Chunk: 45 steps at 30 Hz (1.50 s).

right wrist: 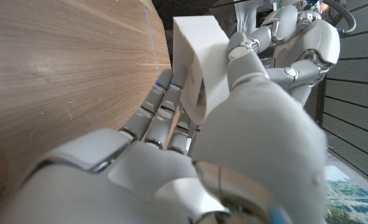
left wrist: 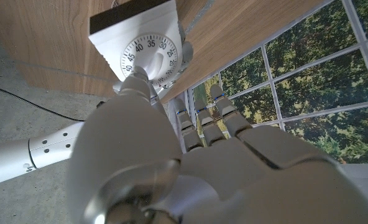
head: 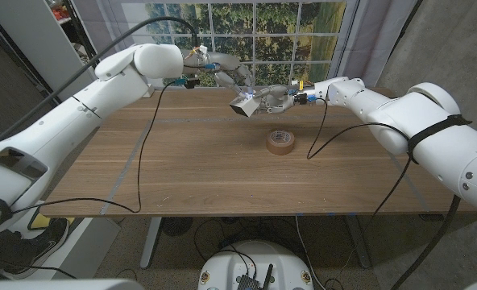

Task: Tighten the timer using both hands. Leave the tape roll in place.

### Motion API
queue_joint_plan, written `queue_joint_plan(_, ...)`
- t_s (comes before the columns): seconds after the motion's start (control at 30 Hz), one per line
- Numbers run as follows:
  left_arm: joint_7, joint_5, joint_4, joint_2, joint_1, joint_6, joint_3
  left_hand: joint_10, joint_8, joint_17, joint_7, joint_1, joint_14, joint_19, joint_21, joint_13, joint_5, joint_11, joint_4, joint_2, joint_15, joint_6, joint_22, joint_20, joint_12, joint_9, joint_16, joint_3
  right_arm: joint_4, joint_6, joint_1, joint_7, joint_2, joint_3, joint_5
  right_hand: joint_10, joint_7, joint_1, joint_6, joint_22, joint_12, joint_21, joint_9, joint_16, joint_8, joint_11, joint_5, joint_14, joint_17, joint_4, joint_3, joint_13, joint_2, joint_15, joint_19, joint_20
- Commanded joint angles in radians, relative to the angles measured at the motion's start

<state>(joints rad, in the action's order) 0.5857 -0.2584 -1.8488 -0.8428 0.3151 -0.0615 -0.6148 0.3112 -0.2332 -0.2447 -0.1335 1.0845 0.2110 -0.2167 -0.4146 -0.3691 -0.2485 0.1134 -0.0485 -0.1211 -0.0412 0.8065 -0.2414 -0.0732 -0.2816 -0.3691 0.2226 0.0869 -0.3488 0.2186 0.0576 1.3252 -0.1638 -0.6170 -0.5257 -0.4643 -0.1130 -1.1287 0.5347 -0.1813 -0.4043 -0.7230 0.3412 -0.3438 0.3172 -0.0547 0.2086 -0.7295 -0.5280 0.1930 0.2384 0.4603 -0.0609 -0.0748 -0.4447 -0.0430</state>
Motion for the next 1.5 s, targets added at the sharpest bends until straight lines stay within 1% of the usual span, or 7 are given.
queue_joint_plan(0.03,0.001,-0.013,-0.013,-0.016,0.002,0.006,0.003,-0.005,0.0,0.0,-0.001,0.006,-0.001,0.002,-0.01,-0.004,0.001,-0.004,-0.004,0.006,-0.043,-0.007,0.0,0.002,0.002,-0.007,0.002,-0.003,0.001,0.042,-0.008,0.006,0.007,0.022,-0.016,-0.118,-0.062,-0.007,0.09,-0.002,-0.002,-0.009,0.029,-0.001,0.0,-0.058,0.01,-0.011,-0.004,-0.054,0.048,0.169,-0.092,-0.16,-0.005,-0.128)
queue_joint_plan(0.47,0.005,-0.033,0.015,-0.005,-0.012,0.001,-0.007,-0.019,0.003,0.001,-0.005,0.012,-0.01,0.008,-0.012,-0.008,-0.001,-0.003,-0.009,0.007,-0.041,-0.018,0.001,0.002,0.006,-0.013,-0.002,-0.006,0.002,0.076,-0.018,0.003,0.017,0.047,-0.028,-0.124,-0.057,0.001,0.1,-0.002,0.002,-0.013,0.033,0.001,0.001,-0.054,0.01,-0.014,-0.004,-0.056,0.05,0.171,-0.094,-0.159,-0.007,-0.128)
queue_joint_plan(0.67,0.014,-0.037,0.02,-0.003,-0.018,0.003,-0.011,-0.021,0.0,0.001,0.0,0.011,-0.013,0.009,-0.013,-0.009,-0.001,-0.005,-0.009,0.007,-0.039,-0.014,0.002,0.002,0.006,-0.016,-0.002,-0.009,0.002,0.087,-0.019,0.003,0.018,0.054,-0.03,-0.136,-0.056,0.006,0.1,-0.002,-0.001,-0.015,0.034,0.002,0.0,-0.053,0.01,-0.015,-0.004,-0.057,0.05,0.174,-0.094,-0.159,-0.007,-0.127)
queue_joint_plan(0.8,0.021,-0.025,0.029,-0.001,-0.022,-0.013,-0.013,-0.022,-0.008,0.001,0.009,0.013,-0.013,0.009,-0.014,-0.01,-0.002,-0.004,-0.01,0.006,-0.039,0.003,0.002,0.002,0.006,-0.019,-0.002,-0.01,0.002,0.091,-0.019,0.004,0.018,0.058,-0.03,-0.138,-0.055,0.008,0.099,-0.002,0.0,-0.015,0.034,0.004,-0.001,-0.053,0.01,-0.015,-0.003,-0.058,0.05,0.176,-0.094,-0.158,-0.007,-0.127)
queue_joint_plan(0.83,0.022,-0.024,0.031,-0.001,-0.023,-0.015,-0.013,-0.023,-0.01,0.001,0.019,0.013,-0.013,0.01,-0.015,-0.011,-0.002,-0.008,-0.011,0.005,-0.037,0.007,0.002,0.0,0.006,-0.021,-0.002,-0.01,0.002,0.091,-0.019,0.004,0.018,0.059,-0.03,-0.137,-0.055,0.008,0.099,-0.002,0.0,-0.015,0.034,0.003,-0.002,-0.05,0.01,-0.015,-0.004,-0.057,0.05,0.176,-0.093,-0.159,-0.007,-0.127)
queue_joint_plan(1.0,0.035,-0.02,0.034,0.0,-0.026,-0.02,-0.018,-0.023,-0.02,0.002,0.021,0.022,-0.014,0.011,-0.016,-0.012,-0.004,-0.006,-0.016,0.003,-0.04,0.027,0.003,0.0,0.006,-0.026,-0.002,-0.008,0.002,0.095,-0.02,0.002,0.017,0.062,-0.029,-0.141,-0.054,0.012,0.1,-0.001,0.0,-0.017,0.036,0.005,-0.002,-0.049,0.01,-0.015,-0.003,-0.059,0.051,0.178,-0.094,-0.158,-0.007,-0.125)
queue_joint_plan(1.5,0.123,-0.016,0.048,0.01,-0.078,-0.026,-0.045,-0.038,-0.03,0.002,0.005,0.07,-0.022,0.017,-0.021,-0.016,-0.015,-0.016,-0.04,-0.017,-0.041,0.029,0.004,0.001,0.01,-0.046,-0.004,0.01,0.003,0.098,-0.024,-0.016,0.01,0.078,-0.032,-0.139,-0.055,0.024,0.102,-0.001,0.007,-0.019,0.038,0.007,-0.005,-0.052,0.009,-0.016,-0.003,-0.062,0.052,0.184,-0.096,-0.159,-0.006,-0.125)
